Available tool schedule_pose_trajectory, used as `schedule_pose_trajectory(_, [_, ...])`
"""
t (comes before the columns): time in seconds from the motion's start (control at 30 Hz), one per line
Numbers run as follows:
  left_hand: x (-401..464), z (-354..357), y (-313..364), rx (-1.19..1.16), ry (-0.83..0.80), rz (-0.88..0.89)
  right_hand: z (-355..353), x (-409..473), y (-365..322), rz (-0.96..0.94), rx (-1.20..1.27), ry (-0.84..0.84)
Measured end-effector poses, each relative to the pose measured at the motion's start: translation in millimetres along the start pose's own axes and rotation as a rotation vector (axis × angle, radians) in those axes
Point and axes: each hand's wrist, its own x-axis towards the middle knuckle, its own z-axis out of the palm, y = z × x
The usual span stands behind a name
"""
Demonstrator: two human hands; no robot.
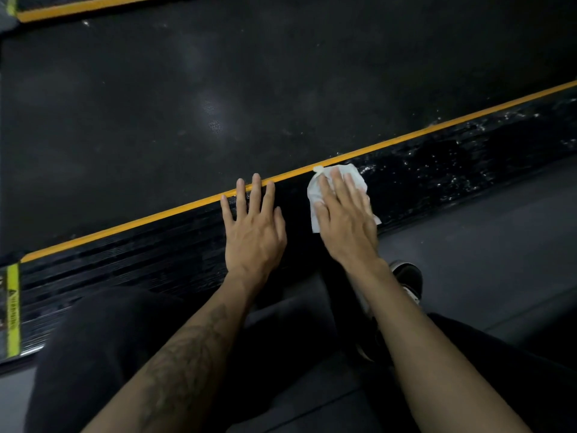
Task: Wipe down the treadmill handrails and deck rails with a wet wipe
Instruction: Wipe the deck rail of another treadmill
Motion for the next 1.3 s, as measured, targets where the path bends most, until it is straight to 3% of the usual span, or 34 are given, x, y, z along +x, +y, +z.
schedule_pose_trajectory(0.1, [0, 0, 0, 0.001, -0.007, -0.002, 5, -10, -28, 0.063, 0.0, 0.023])
schedule_pose_trajectory(0.27, [0, 0, 0, 0.01, -0.005, 0.002, 5, -25, -21, -0.17, 0.018, -0.047])
schedule_pose_trajectory(0.47, [0, 0, 1, -0.008, 0.005, 0.002, 7, -15, -30, 0.062, 0.002, 0.016])
schedule_pose_trajectory(0.63, [1, 1, 0, -0.005, -0.011, 0.004, 9, -27, -24, -0.164, 0.012, -0.022])
schedule_pose_trajectory(0.8, [1, 0, 1, -0.012, 0.003, 0.008, 4, -14, -12, 0.05, 0.047, 0.018])
schedule_pose_trajectory(1.0, [1, 0, 1, -0.019, -0.004, 0.005, 4, -28, -13, -0.24, -0.027, -0.059])
schedule_pose_trajectory(1.17, [1, -1, 2, -0.021, 0.008, 0.011, -4, 3, -6, 0.007, 0.05, -0.029])
schedule_pose_trajectory(1.3, [2, -2, 2, -0.02, -0.005, 0.007, 1, -4, -20, -0.095, 0.01, -0.057])
